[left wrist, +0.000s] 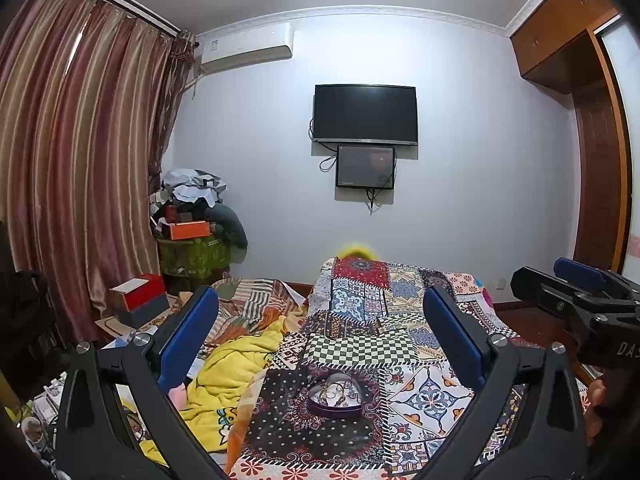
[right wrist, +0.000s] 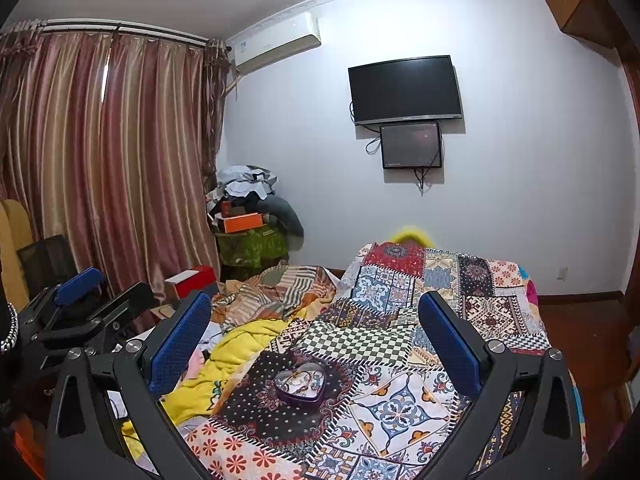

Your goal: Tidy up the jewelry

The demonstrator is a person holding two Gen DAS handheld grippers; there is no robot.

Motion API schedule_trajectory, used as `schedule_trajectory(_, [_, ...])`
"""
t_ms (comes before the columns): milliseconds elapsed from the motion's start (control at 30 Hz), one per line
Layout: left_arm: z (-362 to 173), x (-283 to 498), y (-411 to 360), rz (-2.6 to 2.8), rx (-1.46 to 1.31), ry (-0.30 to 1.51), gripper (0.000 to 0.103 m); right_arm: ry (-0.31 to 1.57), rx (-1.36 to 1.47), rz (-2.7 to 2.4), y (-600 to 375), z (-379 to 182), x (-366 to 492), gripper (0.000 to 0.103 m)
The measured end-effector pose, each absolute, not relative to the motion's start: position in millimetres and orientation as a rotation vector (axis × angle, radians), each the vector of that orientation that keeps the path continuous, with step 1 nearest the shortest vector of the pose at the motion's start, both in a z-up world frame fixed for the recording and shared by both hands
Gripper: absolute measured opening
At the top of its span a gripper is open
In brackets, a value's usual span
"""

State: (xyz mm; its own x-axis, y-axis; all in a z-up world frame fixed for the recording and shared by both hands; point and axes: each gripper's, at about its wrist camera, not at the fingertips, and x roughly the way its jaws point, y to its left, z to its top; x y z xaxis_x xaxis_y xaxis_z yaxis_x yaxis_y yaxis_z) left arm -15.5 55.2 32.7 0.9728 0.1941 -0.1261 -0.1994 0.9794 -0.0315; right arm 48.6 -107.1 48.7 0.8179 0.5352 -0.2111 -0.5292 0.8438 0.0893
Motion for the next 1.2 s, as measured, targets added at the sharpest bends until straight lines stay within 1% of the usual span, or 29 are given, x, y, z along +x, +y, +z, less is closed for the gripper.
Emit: schedule_trajectory(1200, [20,-4,64,0.186,-0.072,0.149,0.103,0.264,0.024,0.558,-105,46,58,0.103])
